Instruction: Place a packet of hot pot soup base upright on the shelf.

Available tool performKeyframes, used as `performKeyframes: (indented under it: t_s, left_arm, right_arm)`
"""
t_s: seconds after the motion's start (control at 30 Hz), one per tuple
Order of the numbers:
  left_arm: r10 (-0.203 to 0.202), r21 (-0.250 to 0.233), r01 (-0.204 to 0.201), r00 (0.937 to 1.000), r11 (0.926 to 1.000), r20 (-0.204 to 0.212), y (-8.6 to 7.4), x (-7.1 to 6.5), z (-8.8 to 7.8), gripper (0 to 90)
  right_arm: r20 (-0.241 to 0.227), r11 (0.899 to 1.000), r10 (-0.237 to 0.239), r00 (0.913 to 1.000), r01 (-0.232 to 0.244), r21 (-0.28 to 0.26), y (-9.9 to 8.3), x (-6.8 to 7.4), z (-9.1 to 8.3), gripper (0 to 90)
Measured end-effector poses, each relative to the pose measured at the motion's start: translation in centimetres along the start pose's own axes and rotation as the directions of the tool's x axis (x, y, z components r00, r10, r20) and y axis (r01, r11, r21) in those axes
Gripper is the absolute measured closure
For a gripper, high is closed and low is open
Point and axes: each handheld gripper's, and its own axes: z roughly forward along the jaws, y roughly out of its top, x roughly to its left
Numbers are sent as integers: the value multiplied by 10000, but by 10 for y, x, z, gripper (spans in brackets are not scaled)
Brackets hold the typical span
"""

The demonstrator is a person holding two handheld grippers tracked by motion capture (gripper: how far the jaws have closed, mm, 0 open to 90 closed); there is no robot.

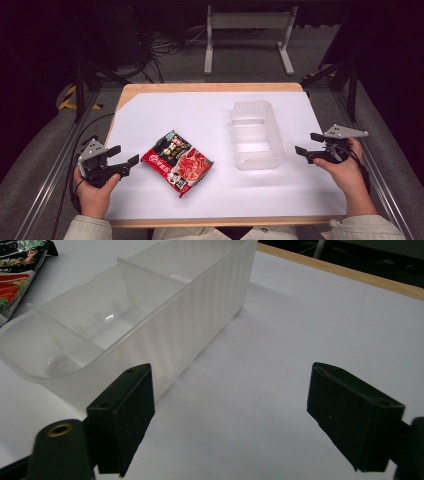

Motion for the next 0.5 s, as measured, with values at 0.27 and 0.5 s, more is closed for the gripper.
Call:
performKeyframes:
  t_s: [0.27,0.5]
  left_arm:
    - [206,15,-206,9998,9998,34,9,-5,-2,229]
    - [231,-162,-225,9990,9996,385,24,-5,3,222]
  right_arm:
    - [-611,9988,-496,9969,498,24,1,-1,2,350]
    - [-1010,9974,-670,9926,693,199,0,1,5,455]
